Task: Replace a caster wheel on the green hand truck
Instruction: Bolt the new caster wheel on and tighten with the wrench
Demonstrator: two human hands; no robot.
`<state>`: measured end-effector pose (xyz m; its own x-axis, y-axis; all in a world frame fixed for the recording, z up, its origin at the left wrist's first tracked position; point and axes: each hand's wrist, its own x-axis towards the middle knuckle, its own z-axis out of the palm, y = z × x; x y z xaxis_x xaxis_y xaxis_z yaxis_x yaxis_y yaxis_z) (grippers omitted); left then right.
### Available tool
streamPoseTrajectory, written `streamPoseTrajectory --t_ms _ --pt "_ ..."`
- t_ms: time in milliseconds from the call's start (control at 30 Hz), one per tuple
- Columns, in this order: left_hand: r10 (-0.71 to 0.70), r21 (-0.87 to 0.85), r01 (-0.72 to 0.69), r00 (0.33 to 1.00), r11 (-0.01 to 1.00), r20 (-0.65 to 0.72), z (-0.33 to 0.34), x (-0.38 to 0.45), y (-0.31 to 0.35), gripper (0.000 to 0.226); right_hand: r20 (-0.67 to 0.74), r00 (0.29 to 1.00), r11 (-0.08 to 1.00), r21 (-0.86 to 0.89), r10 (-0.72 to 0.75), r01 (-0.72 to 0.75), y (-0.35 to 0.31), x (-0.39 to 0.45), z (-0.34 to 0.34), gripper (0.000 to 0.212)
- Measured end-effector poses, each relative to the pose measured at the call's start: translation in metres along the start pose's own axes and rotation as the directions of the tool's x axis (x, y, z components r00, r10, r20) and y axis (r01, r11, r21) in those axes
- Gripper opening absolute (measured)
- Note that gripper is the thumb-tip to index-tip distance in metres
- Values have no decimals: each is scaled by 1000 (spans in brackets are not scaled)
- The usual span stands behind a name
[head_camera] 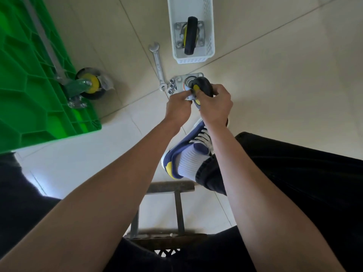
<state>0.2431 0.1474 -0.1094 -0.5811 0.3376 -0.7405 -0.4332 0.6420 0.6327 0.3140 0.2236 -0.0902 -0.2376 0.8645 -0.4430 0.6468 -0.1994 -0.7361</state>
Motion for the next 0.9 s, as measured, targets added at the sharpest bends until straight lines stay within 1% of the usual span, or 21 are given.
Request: streamPoseTrajectory --t_ms 67,167,233,367,500,633,767,900 --pt "-5 2 5 1000 1000 25 4 4 1 59 -28 1000 1000 11 8 -8 1 3 4 21" --pt "3 29 -6 996 1000 90 5 11 3 61 -56 998 1000 22 10 -9 2 6 11 21" --pt "9 61 -16 994 998 112 4 15 2 65 -58 998 999 39 14 -12 3 7 15 20" --pt "9 106 -25 990 994 144 0 22 -1 59 -55 998 998 62 36 -32 10 8 20 23" --pt "-40 55 29 977 998 210 -1 24 -3 62 -48 998 997 62 45 -42 15 5 22 23" --pt "-48 -46 58 979 997 196 -8 22 5 53 -29 999 998 36 43 -42 13 6 21 29" --pt "-23 -73 37 984 997 179 -18 21 18 42 9 999 998 -54 42 -41 10 12 18 32" --pt "25 -132 -13 996 991 88 -32 25 31 31 31 998 989 -137 63 -59 5 18 16 31"
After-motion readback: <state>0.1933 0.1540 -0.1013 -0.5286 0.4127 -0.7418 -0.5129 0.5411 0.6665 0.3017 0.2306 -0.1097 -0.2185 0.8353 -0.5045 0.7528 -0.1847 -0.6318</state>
